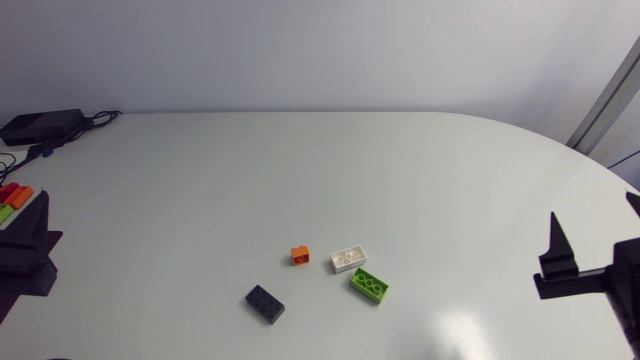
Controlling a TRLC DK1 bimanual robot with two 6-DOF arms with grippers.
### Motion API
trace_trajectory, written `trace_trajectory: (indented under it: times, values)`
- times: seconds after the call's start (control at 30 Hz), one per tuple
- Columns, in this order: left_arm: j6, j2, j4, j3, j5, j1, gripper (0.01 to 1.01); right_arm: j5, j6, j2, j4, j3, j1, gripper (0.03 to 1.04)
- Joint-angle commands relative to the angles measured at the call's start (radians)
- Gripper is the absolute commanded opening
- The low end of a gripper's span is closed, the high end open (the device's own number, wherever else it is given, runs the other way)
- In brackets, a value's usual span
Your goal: Disassemble duplo
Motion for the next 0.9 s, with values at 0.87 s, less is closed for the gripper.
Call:
trace_trajectory:
  times: [0.87]
  values:
    - [-0.090,-0.025,0.441,-0.423,0.214,0.223,0.982,-0.051,0.061,-0.008,0.226,-0.238,0.087,1.00]
